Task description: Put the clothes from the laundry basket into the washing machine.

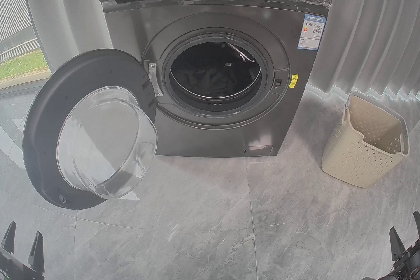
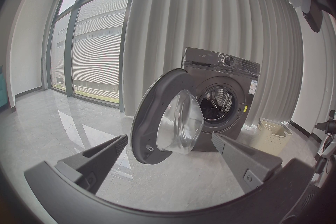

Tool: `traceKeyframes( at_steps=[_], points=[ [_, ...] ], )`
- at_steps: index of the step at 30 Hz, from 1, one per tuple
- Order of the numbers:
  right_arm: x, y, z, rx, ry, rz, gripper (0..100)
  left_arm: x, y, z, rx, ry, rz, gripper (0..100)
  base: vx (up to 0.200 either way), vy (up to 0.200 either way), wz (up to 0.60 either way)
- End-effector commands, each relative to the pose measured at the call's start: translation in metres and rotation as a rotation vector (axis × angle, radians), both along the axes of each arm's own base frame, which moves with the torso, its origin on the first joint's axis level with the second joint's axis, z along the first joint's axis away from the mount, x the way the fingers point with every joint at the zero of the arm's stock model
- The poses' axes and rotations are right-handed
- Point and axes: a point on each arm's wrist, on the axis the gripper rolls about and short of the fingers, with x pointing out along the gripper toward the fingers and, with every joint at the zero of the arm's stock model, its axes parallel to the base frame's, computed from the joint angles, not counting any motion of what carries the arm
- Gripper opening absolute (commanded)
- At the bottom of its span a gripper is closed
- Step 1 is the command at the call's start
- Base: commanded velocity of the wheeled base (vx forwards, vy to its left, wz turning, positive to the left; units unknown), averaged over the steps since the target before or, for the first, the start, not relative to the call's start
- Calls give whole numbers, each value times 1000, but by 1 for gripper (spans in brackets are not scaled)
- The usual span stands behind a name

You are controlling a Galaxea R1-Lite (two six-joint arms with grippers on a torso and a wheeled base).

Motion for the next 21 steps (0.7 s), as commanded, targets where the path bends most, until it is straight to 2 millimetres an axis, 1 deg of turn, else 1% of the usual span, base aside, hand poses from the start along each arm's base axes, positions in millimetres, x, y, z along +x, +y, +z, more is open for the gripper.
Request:
traceKeyframes(
  at_steps=[1,8,20,21],
  points=[
    [0,0,-5,0,3,0,100,1,0,-5,-1,6,1,100,0,0,0],
    [0,0,-5,-1,5,0,100,1,0,-5,0,6,-2,100,0,0,0],
    [0,0,-5,-1,5,0,100,1,0,-5,0,6,-5,100,0,200,0],
    [0,0,-5,-1,3,0,100,1,0,-5,0,6,-5,100,0,0,0]
  ],
)
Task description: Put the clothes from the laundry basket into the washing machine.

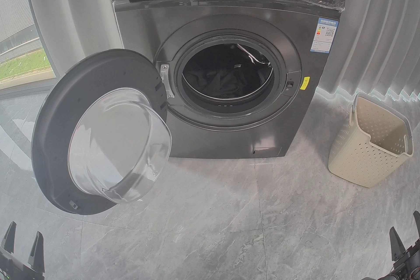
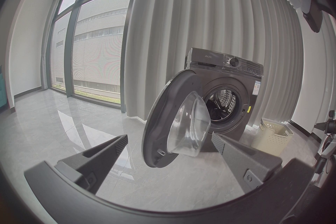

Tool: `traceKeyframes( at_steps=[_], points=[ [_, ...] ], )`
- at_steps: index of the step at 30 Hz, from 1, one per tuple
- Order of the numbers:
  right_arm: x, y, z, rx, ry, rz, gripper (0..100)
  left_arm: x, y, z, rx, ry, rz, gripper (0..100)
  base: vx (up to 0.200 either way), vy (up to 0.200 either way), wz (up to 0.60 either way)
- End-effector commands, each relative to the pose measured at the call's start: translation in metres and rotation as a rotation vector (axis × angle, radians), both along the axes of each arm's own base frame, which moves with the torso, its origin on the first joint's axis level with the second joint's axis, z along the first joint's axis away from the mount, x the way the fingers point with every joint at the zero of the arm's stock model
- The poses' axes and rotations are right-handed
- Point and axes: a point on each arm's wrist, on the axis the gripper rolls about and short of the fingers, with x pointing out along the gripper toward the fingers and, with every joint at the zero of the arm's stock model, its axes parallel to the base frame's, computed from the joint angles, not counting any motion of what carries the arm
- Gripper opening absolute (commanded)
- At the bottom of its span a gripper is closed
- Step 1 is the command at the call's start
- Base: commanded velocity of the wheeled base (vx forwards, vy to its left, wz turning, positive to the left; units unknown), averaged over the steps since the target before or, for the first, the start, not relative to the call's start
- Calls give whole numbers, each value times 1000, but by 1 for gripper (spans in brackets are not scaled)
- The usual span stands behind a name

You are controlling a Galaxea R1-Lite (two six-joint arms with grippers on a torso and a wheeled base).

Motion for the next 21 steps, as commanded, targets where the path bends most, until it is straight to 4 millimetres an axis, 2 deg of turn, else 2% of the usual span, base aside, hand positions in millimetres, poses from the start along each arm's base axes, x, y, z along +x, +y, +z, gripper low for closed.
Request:
traceKeyframes(
  at_steps=[1,17,21],
  points=[
    [0,0,-5,0,3,1,100,0,0,-5,0,6,1,100,0,0,0],
    [0,0,-5,-1,3,1,100,0,0,-5,0,6,3,100,0,0,0],
    [0,0,-5,-1,3,1,100,0,0,-5,0,6,3,100,0,200,0]
  ],
)
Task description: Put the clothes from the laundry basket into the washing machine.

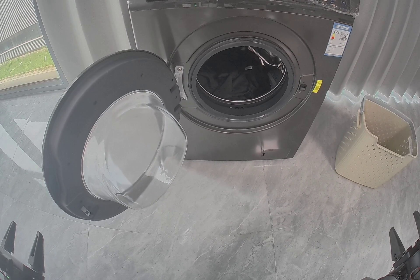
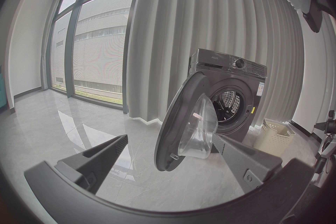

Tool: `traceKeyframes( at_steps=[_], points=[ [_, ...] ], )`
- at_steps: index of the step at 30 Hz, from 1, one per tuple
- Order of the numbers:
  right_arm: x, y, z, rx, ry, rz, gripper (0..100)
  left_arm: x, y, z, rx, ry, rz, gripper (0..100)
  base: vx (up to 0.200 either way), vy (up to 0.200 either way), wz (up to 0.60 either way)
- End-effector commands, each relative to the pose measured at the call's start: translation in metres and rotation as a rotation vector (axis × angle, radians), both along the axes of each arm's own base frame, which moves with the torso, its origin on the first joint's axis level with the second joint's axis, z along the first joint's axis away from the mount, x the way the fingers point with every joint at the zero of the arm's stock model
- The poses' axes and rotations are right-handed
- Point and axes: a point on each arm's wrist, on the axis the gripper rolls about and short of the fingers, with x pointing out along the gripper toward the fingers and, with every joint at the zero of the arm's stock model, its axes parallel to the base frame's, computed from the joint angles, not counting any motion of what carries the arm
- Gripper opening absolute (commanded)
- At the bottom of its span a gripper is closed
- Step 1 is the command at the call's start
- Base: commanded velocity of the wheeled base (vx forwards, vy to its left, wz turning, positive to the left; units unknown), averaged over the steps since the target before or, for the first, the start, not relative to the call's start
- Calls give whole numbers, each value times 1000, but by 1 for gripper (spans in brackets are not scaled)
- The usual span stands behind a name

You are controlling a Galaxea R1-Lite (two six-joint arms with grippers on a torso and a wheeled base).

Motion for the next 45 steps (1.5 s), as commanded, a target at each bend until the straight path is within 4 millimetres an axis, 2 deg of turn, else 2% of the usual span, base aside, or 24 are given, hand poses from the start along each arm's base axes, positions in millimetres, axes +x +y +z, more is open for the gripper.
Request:
traceKeyframes(
  at_steps=[1,9,16,20,26,41,45],
  points=[
    [0,0,-5,-1,5,1,100,0,0,-5,-1,5,2,100,0,200,0],
    [0,0,-5,-1,6,1,100,0,0,-5,26,6,-8,100,0,25,0],
    [0,0,-5,-1,5,1,100,0,0,-5,134,11,6,100,0,0,0],
    [0,0,-5,-1,5,1,100,0,0,-5,124,11,-4,100,0,0,0],
    [0,0,-5,-1,6,1,100,0,0,-5,118,11,-6,100,0,200,0],
    [0,0,-5,-1,5,-2,100,0,-1,-5,99,9,-18,100,0,0,0],
    [0,0,-5,1,3,-4,100,0,-1,-5,95,9,-18,100,0,0,600]
  ],
)
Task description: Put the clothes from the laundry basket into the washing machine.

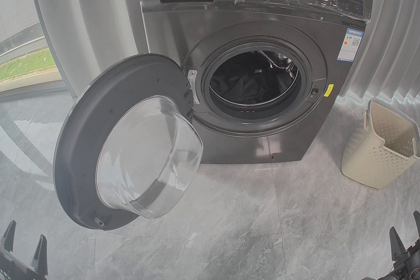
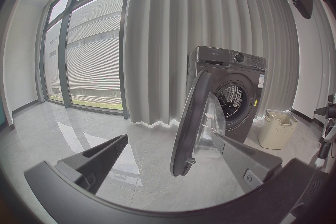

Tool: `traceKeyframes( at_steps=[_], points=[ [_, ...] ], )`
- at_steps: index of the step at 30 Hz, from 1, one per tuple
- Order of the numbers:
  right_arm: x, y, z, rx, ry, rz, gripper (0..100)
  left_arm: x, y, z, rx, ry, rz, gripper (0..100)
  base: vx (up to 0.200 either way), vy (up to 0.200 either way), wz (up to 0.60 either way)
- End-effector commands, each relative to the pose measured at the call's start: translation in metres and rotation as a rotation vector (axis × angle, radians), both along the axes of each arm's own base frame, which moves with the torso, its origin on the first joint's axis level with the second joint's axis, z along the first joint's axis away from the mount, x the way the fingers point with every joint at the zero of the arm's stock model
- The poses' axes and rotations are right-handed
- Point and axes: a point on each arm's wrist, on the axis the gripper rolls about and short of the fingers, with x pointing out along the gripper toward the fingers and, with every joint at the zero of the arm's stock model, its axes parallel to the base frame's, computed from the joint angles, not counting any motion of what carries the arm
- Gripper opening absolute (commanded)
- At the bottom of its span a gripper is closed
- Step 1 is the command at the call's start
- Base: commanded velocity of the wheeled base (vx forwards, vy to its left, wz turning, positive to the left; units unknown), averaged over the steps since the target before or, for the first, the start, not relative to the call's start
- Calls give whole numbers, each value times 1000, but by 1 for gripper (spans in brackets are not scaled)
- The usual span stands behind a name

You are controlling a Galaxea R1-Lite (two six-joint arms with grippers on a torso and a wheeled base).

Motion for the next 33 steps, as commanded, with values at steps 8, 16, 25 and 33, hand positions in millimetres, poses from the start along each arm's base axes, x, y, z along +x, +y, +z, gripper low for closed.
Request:
traceKeyframes(
  at_steps=[8,16,25,33],
  points=[
    [0,0,-5,2,4,2,100,0,0,-5,10,2,-5,100,0,0,225],
    [0,0,-5,1,4,2,100,0,-2,26,17,-17,-101,100,0,0,0],
    [0,0,-5,1,4,2,100,55,-8,104,42,64,-326,100,0,0,0],
    [0,0,-5,1,4,2,100,97,-24,132,35,143,-555,100,0,0,0]
  ],
)
